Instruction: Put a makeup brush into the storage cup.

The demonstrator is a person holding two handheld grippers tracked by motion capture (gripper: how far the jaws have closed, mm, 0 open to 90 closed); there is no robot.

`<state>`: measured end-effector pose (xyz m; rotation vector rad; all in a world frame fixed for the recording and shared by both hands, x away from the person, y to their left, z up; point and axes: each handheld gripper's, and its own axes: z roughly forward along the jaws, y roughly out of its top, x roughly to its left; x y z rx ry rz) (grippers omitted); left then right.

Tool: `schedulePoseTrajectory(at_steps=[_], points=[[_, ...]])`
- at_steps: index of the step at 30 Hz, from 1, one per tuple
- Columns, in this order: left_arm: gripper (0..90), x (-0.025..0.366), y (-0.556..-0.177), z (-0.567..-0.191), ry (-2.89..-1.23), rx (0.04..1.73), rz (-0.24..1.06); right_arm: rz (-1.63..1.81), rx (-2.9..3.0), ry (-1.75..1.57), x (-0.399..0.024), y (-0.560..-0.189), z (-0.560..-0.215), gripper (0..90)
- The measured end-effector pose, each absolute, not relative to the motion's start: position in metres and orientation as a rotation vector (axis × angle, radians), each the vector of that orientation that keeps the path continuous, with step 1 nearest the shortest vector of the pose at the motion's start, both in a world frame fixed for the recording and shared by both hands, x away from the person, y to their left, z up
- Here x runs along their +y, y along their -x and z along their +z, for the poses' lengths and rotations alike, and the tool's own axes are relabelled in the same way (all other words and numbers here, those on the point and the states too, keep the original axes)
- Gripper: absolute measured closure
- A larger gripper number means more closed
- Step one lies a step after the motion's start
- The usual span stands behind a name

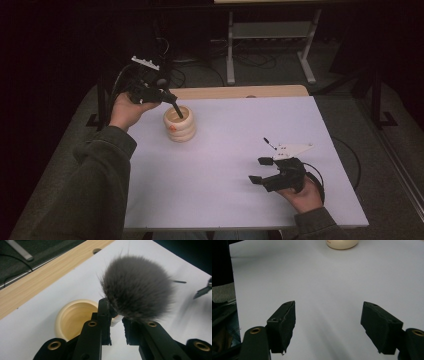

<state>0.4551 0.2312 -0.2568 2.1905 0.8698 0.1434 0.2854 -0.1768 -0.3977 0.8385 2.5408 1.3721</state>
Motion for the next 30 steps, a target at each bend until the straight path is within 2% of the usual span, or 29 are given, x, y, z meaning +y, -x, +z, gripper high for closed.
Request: schedulePoseTrajectory(at_steps=[30], points=[[76.8,0.245,-0.469,-0.282,-2.154,1.016,0.185,1.367,2.531,-0.83,-0.178,-0.285,-0.397,26.5]])
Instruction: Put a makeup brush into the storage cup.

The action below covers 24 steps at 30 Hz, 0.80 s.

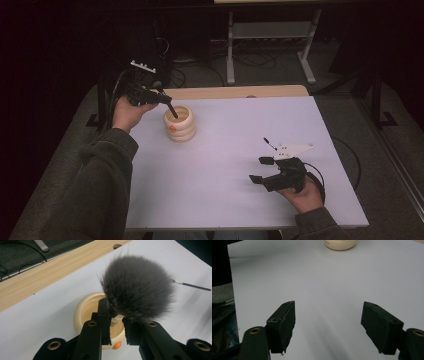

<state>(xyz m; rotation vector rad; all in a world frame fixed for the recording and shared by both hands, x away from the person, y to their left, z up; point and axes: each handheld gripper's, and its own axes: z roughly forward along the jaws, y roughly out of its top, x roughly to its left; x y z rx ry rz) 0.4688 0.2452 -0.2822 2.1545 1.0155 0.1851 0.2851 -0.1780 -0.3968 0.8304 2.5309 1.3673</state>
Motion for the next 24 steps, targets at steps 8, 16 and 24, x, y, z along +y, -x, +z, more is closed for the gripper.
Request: schedulePoseTrajectory(at_steps=[8,16,24], points=[[76.6,0.247,-0.469,-0.293,-2.155,1.037,0.189,1.365,2.532,-0.828,-0.177,-0.285,-0.397,26.5],[76.5,0.247,-0.469,-0.303,-2.151,1.053,0.176,1.36,2.534,-0.819,-0.176,-0.285,-0.397,26.5],[76.4,0.246,-0.468,-0.313,-2.136,1.062,0.145,1.36,2.533,-0.821,-0.176,-0.285,-0.397,26.5]])
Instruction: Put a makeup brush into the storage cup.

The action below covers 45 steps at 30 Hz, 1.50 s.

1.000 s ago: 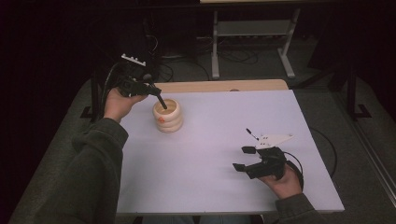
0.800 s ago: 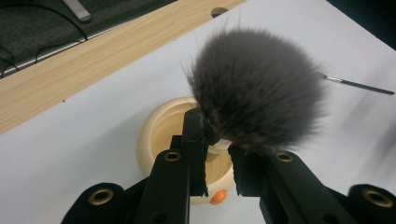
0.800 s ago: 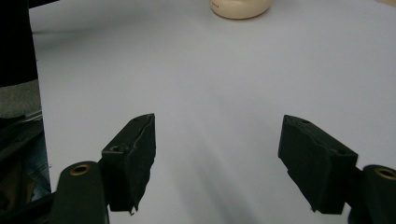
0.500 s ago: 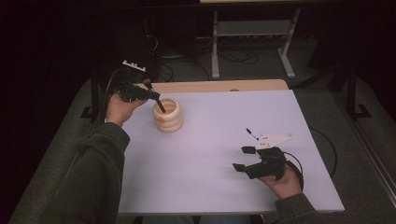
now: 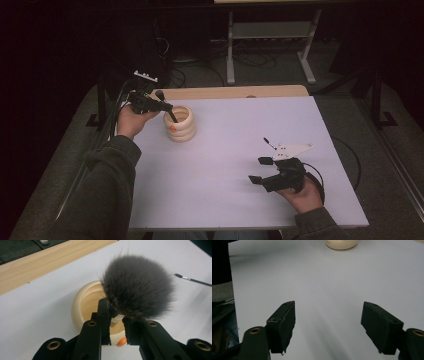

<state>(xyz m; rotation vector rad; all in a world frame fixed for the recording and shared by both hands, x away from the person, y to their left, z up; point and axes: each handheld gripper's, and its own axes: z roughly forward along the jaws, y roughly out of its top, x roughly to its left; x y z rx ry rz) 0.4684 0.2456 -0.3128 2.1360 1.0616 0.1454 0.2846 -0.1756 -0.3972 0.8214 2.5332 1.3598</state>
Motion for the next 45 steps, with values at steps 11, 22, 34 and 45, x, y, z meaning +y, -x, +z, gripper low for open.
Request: schedulePoseTrajectory(at_steps=[11,22,34,45], points=[[76.3,0.244,-0.468,-0.323,-2.144,1.075,0.145,1.363,2.54,-0.815,-0.174,-0.284,-0.397,27.0],[76.6,0.243,-0.468,-0.328,-2.169,1.068,0.148,1.363,2.542,-0.813,-0.174,-0.284,-0.397,27.2],[76.4,0.238,-0.469,-0.332,-2.175,1.076,0.149,1.366,2.539,-0.811,-0.174,-0.284,-0.397,27.1],[65.0,0.251,-0.464,-0.336,-2.172,1.097,0.184,1.372,2.53,-0.813,-0.175,-0.284,-0.395,27.2]])
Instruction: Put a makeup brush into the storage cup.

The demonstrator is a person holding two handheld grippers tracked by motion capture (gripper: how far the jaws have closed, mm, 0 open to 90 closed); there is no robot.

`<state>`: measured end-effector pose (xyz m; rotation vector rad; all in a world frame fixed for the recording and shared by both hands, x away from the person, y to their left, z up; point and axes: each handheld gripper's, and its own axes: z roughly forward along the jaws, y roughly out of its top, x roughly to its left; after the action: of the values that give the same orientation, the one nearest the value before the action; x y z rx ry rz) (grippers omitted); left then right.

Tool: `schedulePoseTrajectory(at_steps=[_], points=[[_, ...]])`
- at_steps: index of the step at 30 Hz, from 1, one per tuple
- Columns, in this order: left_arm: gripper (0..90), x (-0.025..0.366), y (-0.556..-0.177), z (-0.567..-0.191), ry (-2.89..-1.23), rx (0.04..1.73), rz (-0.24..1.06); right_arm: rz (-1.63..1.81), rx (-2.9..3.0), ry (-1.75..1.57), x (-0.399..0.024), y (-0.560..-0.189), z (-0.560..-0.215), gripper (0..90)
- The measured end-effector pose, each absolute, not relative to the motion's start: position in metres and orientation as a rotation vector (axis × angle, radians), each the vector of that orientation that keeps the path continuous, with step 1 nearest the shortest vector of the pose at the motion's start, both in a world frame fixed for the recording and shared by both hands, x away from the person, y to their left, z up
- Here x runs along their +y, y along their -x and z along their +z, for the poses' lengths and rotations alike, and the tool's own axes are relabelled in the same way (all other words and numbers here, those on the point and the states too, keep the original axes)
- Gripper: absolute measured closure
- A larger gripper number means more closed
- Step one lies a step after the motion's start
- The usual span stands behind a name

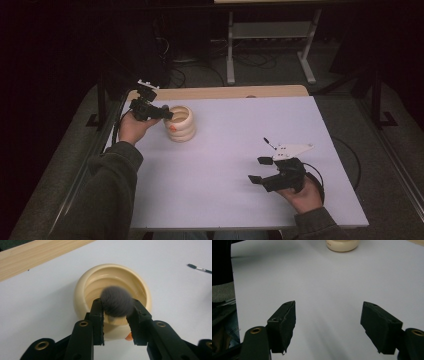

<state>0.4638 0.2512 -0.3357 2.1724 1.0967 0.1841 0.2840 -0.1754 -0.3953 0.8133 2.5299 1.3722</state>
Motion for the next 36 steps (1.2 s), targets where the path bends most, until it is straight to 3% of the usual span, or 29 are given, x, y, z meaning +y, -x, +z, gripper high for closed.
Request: schedulePoseTrajectory(at_steps=[9,36], points=[[58.9,0.259,-0.455,-0.336,-2.145,1.092,0.188,1.369,2.522,-0.824,-0.177,-0.286,-0.394,27.0],[54.2,0.272,-0.417,-0.341,-2.112,1.019,0.158,1.32,2.476,-0.918,-0.2,-0.289,-0.394,25.9]])
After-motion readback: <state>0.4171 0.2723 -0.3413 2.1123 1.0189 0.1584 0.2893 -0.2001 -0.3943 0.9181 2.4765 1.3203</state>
